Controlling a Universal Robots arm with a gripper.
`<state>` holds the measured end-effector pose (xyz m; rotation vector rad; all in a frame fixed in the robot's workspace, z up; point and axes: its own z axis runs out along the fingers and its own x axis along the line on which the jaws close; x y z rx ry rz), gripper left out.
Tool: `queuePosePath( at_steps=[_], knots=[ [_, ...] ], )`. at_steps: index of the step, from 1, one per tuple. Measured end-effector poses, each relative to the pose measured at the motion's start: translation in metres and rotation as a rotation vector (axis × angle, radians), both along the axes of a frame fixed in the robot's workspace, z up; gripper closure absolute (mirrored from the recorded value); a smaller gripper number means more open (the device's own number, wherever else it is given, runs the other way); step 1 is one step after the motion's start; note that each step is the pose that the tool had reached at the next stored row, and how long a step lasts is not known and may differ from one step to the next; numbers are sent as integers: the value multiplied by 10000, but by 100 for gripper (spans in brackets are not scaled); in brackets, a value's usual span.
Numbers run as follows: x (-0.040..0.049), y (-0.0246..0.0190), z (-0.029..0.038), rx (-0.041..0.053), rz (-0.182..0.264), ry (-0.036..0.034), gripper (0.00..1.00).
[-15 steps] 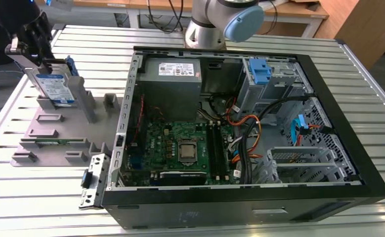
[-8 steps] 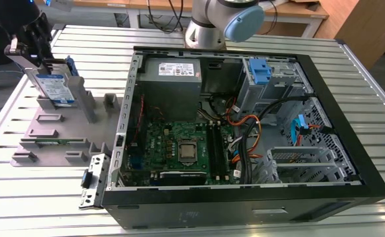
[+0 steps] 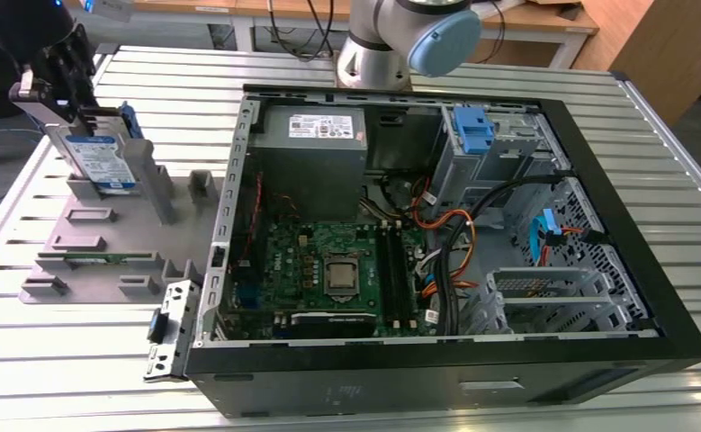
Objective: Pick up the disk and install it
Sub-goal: 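Pick up the disk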
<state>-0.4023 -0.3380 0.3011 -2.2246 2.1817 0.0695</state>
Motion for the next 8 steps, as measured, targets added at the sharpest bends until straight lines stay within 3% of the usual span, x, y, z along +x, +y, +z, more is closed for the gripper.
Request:
queuePosePath(
  at_steps=[8],
  knots=[
    [0, 0, -1, 0, 0, 0, 56]
  ],
)
